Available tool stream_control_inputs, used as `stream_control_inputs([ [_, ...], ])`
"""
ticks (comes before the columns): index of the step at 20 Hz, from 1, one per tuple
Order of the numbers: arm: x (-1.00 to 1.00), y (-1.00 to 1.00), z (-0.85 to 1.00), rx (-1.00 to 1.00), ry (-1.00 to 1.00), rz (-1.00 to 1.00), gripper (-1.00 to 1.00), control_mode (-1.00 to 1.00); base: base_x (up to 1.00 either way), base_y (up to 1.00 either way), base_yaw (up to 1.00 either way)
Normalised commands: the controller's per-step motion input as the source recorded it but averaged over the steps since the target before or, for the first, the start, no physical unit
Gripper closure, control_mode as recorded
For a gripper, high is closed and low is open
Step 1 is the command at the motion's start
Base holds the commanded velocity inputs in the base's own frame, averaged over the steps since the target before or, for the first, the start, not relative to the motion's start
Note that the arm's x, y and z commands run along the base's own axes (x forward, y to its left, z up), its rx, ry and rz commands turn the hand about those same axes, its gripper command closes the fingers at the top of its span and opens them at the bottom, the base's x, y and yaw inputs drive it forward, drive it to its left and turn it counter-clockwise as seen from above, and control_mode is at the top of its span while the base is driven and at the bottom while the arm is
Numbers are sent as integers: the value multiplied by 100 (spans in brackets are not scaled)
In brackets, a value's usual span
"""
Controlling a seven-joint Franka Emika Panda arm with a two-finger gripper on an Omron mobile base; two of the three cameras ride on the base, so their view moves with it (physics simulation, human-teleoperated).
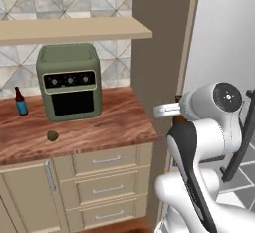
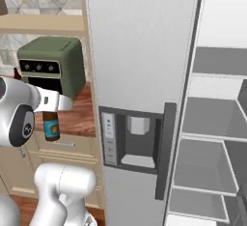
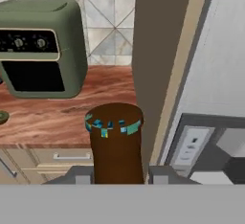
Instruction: Place the beers on the top shelf of the fridge to keep them out of children's reach, and place the kiwi on lower shelves for easy access.
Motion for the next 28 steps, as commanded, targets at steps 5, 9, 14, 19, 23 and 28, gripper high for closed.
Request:
stream_control_inputs([
  [5,0,0,0,0,0,0,100,100,0,-59,-7],
  [9,0,0,0,0,0,0,100,100,0,-59,-9],
  [14,0,0,0,0,0,0,100,100,0,-60,-9],
  [19,0,0,0,0,0,0,100,100,0,-57,-8],
  [23,0,0,0,0,0,0,100,100,0,-53,-7],
  [28,0,0,0,0,0,0,100,100,0,-47,-5],
])
